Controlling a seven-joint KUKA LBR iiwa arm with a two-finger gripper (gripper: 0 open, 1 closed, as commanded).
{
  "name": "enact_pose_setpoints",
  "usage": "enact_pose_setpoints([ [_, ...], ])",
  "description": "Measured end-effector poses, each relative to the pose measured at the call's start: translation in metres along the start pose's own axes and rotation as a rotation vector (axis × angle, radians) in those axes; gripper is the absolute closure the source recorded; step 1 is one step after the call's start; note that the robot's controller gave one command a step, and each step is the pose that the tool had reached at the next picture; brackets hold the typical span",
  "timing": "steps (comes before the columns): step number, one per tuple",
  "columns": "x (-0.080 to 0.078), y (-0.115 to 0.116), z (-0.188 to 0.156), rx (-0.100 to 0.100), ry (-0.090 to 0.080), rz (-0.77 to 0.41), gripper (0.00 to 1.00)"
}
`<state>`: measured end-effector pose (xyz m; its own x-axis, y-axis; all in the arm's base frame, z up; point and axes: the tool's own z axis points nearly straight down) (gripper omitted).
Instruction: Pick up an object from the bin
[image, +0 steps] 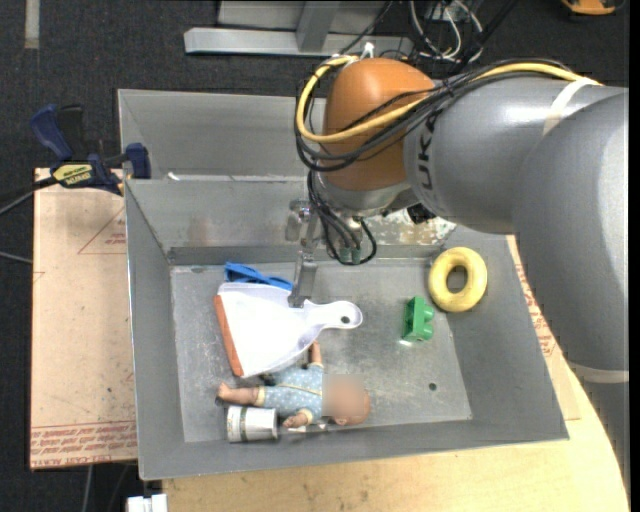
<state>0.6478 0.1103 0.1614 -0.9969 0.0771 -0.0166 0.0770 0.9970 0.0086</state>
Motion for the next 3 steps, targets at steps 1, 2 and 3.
enact_pose_setpoints([
  [1, -0.006, 0.000, -0.067, -0.004, -0.013, 0.021, 0.00],
  [2, -0.003, -0.002, -0.021, -0.004, -0.016, -0.057, 0.00],
  [3, 0.033, 0.000, 0.028, -0.002, -0.011, -0.267, 0.00],
])
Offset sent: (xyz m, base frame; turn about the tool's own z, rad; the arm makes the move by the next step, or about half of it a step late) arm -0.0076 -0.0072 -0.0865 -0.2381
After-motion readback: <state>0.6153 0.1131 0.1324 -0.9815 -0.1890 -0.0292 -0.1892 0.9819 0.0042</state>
